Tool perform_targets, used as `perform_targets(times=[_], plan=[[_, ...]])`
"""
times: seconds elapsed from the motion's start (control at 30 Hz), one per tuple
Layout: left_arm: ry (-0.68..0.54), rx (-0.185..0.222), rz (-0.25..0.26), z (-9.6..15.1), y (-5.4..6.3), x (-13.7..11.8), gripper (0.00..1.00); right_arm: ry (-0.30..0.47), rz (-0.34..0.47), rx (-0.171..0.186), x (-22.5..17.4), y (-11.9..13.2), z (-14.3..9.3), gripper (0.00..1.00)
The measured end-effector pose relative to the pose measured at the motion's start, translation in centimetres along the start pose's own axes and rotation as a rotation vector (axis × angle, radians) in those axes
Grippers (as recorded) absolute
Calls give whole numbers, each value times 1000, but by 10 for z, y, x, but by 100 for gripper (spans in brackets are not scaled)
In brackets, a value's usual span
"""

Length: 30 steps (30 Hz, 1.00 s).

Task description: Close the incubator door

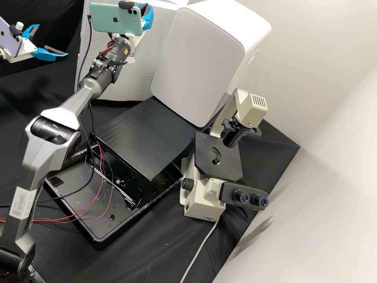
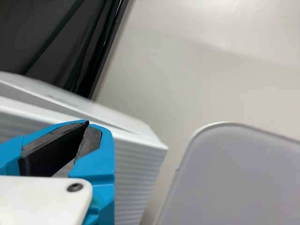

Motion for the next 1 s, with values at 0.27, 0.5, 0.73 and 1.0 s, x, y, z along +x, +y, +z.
perform_targets(times=[0.27,0.5,0.73,1.0], plan=[[0,0,0,0,0,0,100,-7,-36,63,11,-5,-11,0],[0,0,0,0,0,0,100,-27,-28,84,13,2,-12,0],[0,0,0,0,0,0,100,-87,-34,83,17,-1,-9,0],[0,0,0,0,0,0,100,-105,-85,26,20,-17,-7,0]])
